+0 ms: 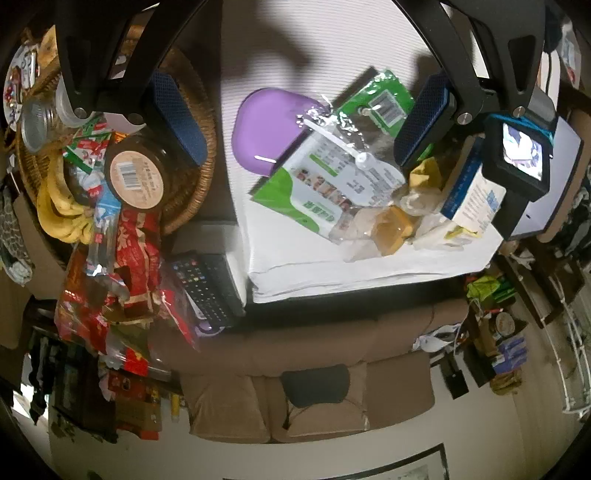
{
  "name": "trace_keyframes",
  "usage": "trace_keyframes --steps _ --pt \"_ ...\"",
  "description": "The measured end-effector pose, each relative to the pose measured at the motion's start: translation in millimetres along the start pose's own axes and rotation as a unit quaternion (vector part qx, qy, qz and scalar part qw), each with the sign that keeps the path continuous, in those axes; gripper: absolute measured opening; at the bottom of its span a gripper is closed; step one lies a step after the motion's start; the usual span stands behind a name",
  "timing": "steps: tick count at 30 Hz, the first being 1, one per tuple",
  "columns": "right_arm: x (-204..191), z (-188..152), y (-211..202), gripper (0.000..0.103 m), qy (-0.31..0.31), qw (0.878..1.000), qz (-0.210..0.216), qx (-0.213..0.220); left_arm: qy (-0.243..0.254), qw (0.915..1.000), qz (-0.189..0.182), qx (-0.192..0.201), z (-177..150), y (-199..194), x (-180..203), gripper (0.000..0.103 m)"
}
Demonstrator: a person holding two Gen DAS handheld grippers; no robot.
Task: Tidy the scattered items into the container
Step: 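Grasp the white TPE glove box edge with the left gripper and lift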
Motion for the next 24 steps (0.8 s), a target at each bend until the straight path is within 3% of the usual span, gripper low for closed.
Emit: trace_keyframes --steps 2,4,6,8,12,16,19,24 --pt "5.2 -0.1 -0.7 0.103 0.008 1.0 0.0 -0.001 -0.013 0.9998 -0.011 -0.002 3.4 3.6 -7.7 0.065" --pt "9.0 -0.5 -1.5 0.103 0.016 1.0 0.003 0.001 -0.024 0.9992 -0.024 0.02 8.7 -6.2 -16.8 0.058" --pt "12.1 -0.2 -2.0 0.103 0.022 1.0 0.005 0.001 -0.027 0.9983 -0.018 0.049 15.5 -24.0 -29.0 0.043" --pt "14.8 -0.3 -1.8 0.103 0.026 1.0 0.002 -0.001 -0.032 0.9965 -0.023 0.074 22.8 -45.1 -43.1 0.036" --pt "14.6 -1.2 -0.7 0.103 0.033 0.999 0.004 -0.005 -0.078 0.9889 -0.08 0.099 37.7 -83.7 -87.0 0.031" --pt "9.0 -1.5 -1.5 0.103 0.029 1.0 0.007 -0.005 -0.13 0.9758 -0.128 0.12 50.0 -129.6 -141.0 0.024" --pt "4.2 -1.3 -2.5 0.103 0.026 1.0 0.011 -0.004 -0.156 0.9667 -0.169 0.112 54.9 -161.5 -176.8 0.021" --pt "-5.1 -2.5 -1.3 0.103 0.025 0.999 0.02 -0.008 -0.155 0.9594 -0.21 0.106 49.0 -195.6 -198.2 0.021"
Point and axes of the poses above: each gripper's, at about its wrist camera, not at the fingertips, and y roughly the way its jaws point, x to its right, z to its top, the point moved 7 cm from there along y, roughly the way its jaws point, and after that the axes turned 4 degrees about -y, right-handed, at the moved point
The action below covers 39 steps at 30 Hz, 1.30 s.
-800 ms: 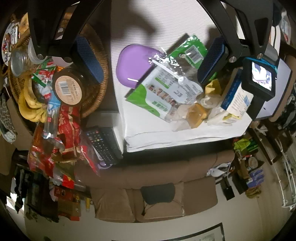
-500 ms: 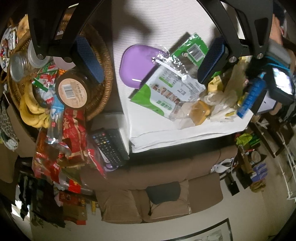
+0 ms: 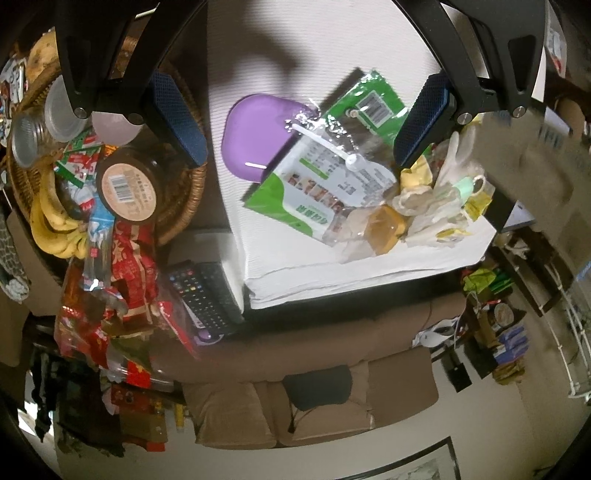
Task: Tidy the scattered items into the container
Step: 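Grasp the white TPE glove box edge with the left gripper and lift, then grasp the clear plastic bag with cup using the right gripper while left holds the glove box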
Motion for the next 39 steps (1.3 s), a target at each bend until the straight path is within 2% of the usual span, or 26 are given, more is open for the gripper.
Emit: trace_keyframes --steps 4,7,8,9,11,12,16,18,20,24,27,29,31,33,34,36,39 --pt "-10.3 -1.4 1.1 0.103 -0.003 1.0 0.01 -0.002 0.0 0.9998 -0.007 -0.016 -14.8 24.1 7.5 0.021" --pt "-18.8 -3.8 2.3 0.103 -0.009 1.0 0.015 -0.004 -0.024 0.9989 -0.017 -0.036 -31.6 56.4 5.3 0.021" --pt "-21.0 -4.3 2.8 0.103 -0.012 1.0 0.014 -0.004 -0.033 0.9988 -0.016 -0.032 -36.8 64.8 3.2 0.024" --pt "-22.4 -4.6 3.5 0.103 -0.014 1.0 0.014 -0.005 -0.036 0.999 -0.006 -0.027 -41.7 71.9 0.5 0.036" --pt "-24.0 -5.2 5.7 0.103 -0.016 1.0 0.016 -0.006 -0.034 0.9991 0.024 -0.013 -50.8 85.3 -5.4 0.047" --pt "-24.0 -5.5 7.5 0.103 -0.017 1.0 0.017 -0.008 -0.036 0.9989 0.027 -0.009 -54.6 89.6 -7.3 0.047" --pt "-19.0 -6.7 15.7 0.103 -0.012 1.0 0.018 -0.016 -0.066 0.9967 0.016 -0.044 -71.4 115.6 -15.8 0.047" --pt "-14.0 -7.7 20.2 0.103 -0.004 0.999 0.024 -0.021 -0.065 0.9959 0.015 -0.061 -79.8 127.8 -15.3 0.042" --pt "-9.4 -9.1 26.4 0.103 0.008 0.999 0.037 -0.028 -0.065 0.996 0.01 -0.061 -81.8 132.1 -13.8 0.02" --pt "1.3 -18.6 46.8 0.103 0.046 0.995 0.071 -0.058 -0.056 0.9973 -0.004 -0.047 -72.9 127.8 -9.2 0.02" --pt "11.0 -31.7 64.5 0.103 0.098 0.985 0.102 -0.094 -0.049 0.9975 -0.009 -0.051 -68.2 127.4 5.2 0.02" --pt "16.6 -39.7 74.0 0.103 0.145 0.973 0.138 -0.113 -0.044 0.9974 -0.016 -0.054 -67.0 131.3 13.9 0.019" --pt "21.6 -47.8 82.6 0.103 0.197 0.956 0.176 -0.128 -0.049 0.996 -0.028 -0.07 -67.0 132.7 17.1 0.019" --pt "25.4 -52.6 88.8 0.103 0.232 0.942 0.2 -0.134 -0.06 0.9949 -0.047 -0.065 -65.1 129.4 16.9 0.019" --pt "26.2 -53.3 91.1 0.103 0.236 0.941 0.2 -0.136 -0.061 0.9948 -0.05 -0.064 -64.5 128.2 16.9 0.019" --pt "23.5 -52.7 94.3 0.103 0.22 0.947 0.186 -0.14 -0.059 0.9956 -0.047 -0.054 -61.3 124.2 16.4 0.019" --pt "12.5 -49.7 101.0 0.103 0.213 0.946 0.203 -0.139 -0.064 0.9958 -0.049 -0.044 -57.0 118.3 11.4 0.019"
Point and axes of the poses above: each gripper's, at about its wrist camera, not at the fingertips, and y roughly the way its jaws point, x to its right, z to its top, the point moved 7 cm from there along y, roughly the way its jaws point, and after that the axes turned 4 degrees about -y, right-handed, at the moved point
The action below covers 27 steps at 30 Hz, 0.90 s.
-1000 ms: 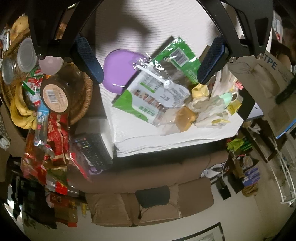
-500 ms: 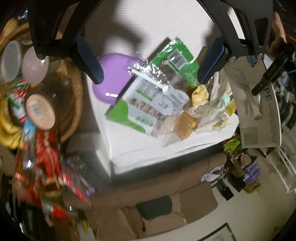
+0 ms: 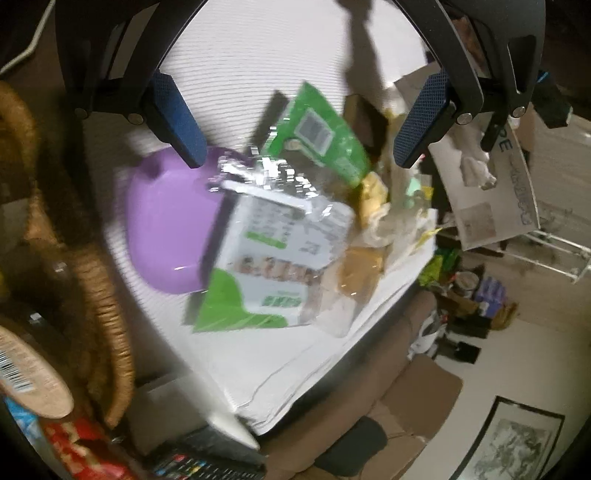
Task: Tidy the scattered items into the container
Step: 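Grasp the clear plastic bag with cup using the right gripper while left holds the glove box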
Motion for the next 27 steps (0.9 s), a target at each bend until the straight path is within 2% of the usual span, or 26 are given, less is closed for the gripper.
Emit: trace_keyframes --steps 1,2,3,4,5,6,7,8,10,12,13,14,15,16,17,18,19,21,27 --pt "-5.4 0.8 3.6 0.103 -0.027 0.999 -0.021 0.002 -0.001 1.0 -0.001 0.001 1.1 -1.3 -0.9 0.019" --pt "-13.9 2.4 7.4 0.103 -0.086 0.993 -0.075 0.007 0.0 1.0 0.0 0.002 2.5 -2.6 -1.9 0.019" --pt "-25.9 3.3 13.4 0.103 -0.171 0.974 -0.146 0.012 0.003 1.0 0.004 0.005 3.9 -4.0 -3.0 0.019" --pt "-37.5 2.8 21.6 0.103 -0.247 0.948 -0.199 0.014 0.008 0.9998 0.013 0.008 4.9 -5.4 -4.0 0.019" --pt "-49.2 1.3 32.7 0.103 -0.315 0.92 -0.233 0.011 0.015 0.9995 0.025 0.011 5.6 -6.0 -4.7 0.019" --pt "-57.9 -0.8 45.7 0.102 -0.363 0.9 -0.242 0.003 0.023 0.9989 0.037 0.014 5.9 -6.8 -5.2 0.019" --pt "-62.0 -2.2 58.1 0.102 -0.388 0.89 -0.237 -0.008 0.028 0.9986 0.043 0.015 6.0 -7.4 -6.5 0.019" --pt "-62.5 -4.1 73.2 0.102 -0.403 0.886 -0.227 -0.021 0.031 0.9983 0.046 0.016 5.9 -7.8 -7.6 0.019" --pt "-48.3 -3.9 96.7 0.102 -0.401 0.882 -0.244 -0.038 0.031 0.9985 0.043 0.015 6.0 -8.3 -8.2 0.019" --pt "-32.1 -6.4 114.8 0.09 -0.388 0.884 -0.255 -0.057 0.032 0.9985 0.041 0.015 6.5 -9.2 -8.6 0.019" --pt "-26.2 -10.2 120.6 0.078 -0.378 0.891 -0.244 -0.066 0.033 0.9985 0.042 0.016 7.1 -9.5 -8.6 0.019" --pt "-24.3 -12.3 122.1 0.073 -0.366 0.9 -0.228 -0.067 0.034 0.9983 0.044 0.017 7.3 -9.9 -8.4 0.019" --pt "-26.5 -12.2 119.5 0.064 -0.368 0.901 -0.221 -0.059 0.037 0.9982 0.045 0.017 7.5 -10.4 -7.9 0.019" --pt "-30.1 -12.5 116.5 0.042 -0.37 0.903 -0.213 -0.058 0.038 0.9981 0.045 0.017 7.7 -11.0 -7.4 0.019" --pt "-32.8 -12.6 114.2 0.033 -0.368 0.904 -0.208 -0.058 0.039 0.9982 0.043 0.017 7.8 -11.8 -6.8 0.019" --pt "-36.4 -11.8 109.0 0.031 -0.365 0.907 -0.202 -0.052 0.038 0.9982 0.042 0.017 7.9 -12.6 -6.3 0.019" --pt "-40.3 -10.6 103.5 0.021 -0.363 0.91 -0.193 -0.044 0.038 0.9983 0.042 0.018 8.3 -13.4 -6.2 0.019" --pt "-48.1 -8.8 93.3 0.017 -0.353 0.918 -0.178 -0.03 0.037 0.9982 0.042 0.019 9.5 -15.4 -6.2 0.019" --pt "-81.9 -0.5 63.5 0.014 -0.337 0.929 -0.149 0.022 0.038 0.998 0.044 0.026 12.3 -21.5 -9.6 0.019"
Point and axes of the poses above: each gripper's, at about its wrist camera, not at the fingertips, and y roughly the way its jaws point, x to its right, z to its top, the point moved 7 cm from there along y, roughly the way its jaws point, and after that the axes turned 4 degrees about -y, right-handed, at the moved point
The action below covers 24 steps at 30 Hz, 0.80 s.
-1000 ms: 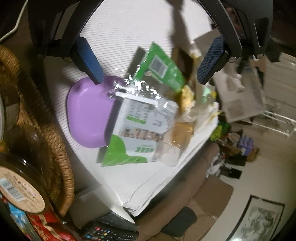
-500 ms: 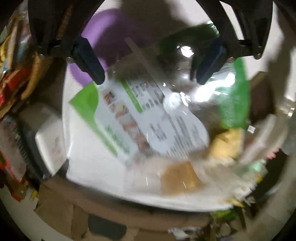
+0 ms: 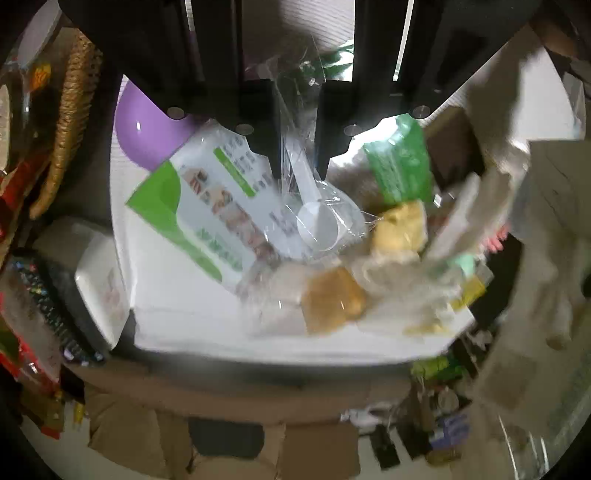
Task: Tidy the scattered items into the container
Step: 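Grasp the clear plastic bag with cup using the right gripper while left holds the glove box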
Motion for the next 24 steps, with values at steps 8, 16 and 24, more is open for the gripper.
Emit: trace_keyframes --steps 8,16,24 --pt "-11.2 21.9 -54.6 0.014 0.018 0.997 0.002 0.075 -0.002 0.9999 0.001 0.012 6.2 -10.8 -2.7 0.019" --pt "-20.7 26.7 -100.2 0.014 0.034 0.992 -0.004 0.123 -0.002 0.9993 0.007 0.037 18.4 -32.4 -7.4 0.019" --pt "-39.5 30.1 -122.3 0.014 0.033 0.988 0.002 0.154 -0.013 0.998 0.011 0.061 31.6 -59.0 -30.3 0.019"
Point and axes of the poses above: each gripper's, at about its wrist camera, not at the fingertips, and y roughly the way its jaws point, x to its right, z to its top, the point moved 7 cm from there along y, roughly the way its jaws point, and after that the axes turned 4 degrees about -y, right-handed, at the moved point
